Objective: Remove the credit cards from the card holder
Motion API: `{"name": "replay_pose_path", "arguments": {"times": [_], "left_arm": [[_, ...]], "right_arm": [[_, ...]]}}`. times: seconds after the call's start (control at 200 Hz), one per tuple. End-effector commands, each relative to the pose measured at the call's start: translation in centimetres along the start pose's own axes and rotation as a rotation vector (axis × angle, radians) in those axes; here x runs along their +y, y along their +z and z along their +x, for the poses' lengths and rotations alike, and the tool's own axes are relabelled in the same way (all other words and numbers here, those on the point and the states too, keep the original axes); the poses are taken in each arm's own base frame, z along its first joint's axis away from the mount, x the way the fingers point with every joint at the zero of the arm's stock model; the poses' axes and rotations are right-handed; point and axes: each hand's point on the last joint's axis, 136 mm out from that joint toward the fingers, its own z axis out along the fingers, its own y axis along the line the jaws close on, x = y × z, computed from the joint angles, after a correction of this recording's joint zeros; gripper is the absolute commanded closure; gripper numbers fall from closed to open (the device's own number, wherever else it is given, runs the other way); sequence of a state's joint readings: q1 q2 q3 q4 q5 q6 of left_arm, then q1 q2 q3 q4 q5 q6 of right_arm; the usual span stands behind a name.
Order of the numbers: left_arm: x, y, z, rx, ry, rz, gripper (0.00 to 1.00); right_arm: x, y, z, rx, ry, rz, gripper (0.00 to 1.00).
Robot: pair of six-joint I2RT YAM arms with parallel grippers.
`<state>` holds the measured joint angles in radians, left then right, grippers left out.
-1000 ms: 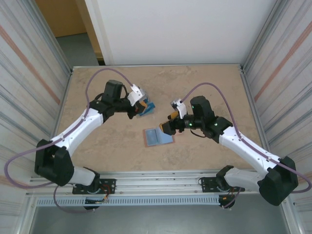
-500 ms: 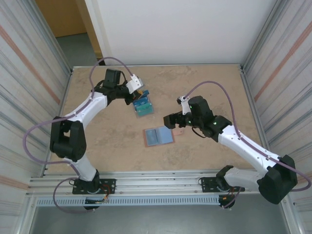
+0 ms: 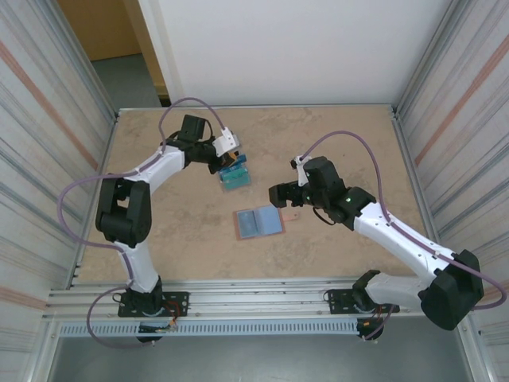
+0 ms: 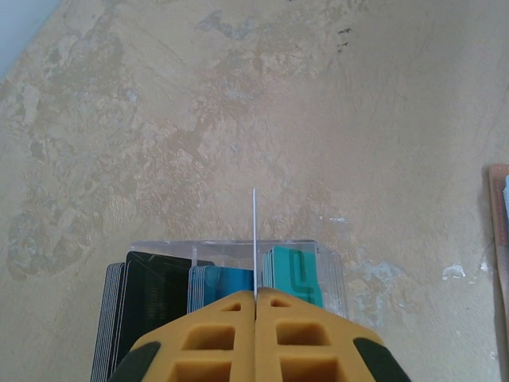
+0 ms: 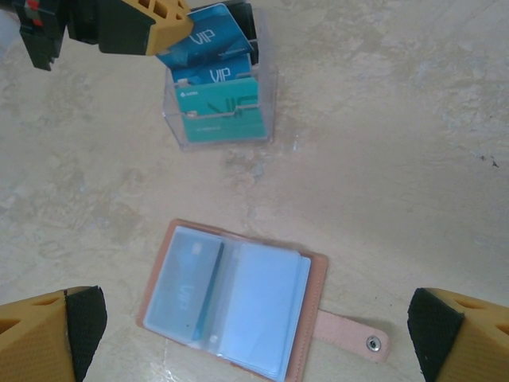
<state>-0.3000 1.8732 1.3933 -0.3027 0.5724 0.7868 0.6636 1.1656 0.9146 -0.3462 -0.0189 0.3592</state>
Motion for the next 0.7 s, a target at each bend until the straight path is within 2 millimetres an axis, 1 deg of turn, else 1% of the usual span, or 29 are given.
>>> {"name": "replay_pose_path", "arguments": {"times": [0.0, 0.16, 0.386, 0.697], "left_arm": [[0.6, 0.2, 0.3, 0.019, 0.017, -0.003, 1.0], [0.7, 0.7, 1.2, 0.045, 0.005, 0.002, 1.0], [1.3, 0.9, 2.3, 0.071, -0.007, -0.013, 1.0], [1.1, 1.3, 3.4, 0.102, -0.014, -0.009, 1.0]], "right_arm": [[0.4, -0.5, -1.0, -0.017, 0.009, 0.01, 0.01], [0.2, -0.7, -1.0, -0.02, 0.01, 0.015, 0.01], [0.2, -1.0, -0.9, -0.025, 0.009, 0.014, 0.01], [0.4, -0.8, -0.9, -0.021, 0.007, 0.01, 0.01]]}}
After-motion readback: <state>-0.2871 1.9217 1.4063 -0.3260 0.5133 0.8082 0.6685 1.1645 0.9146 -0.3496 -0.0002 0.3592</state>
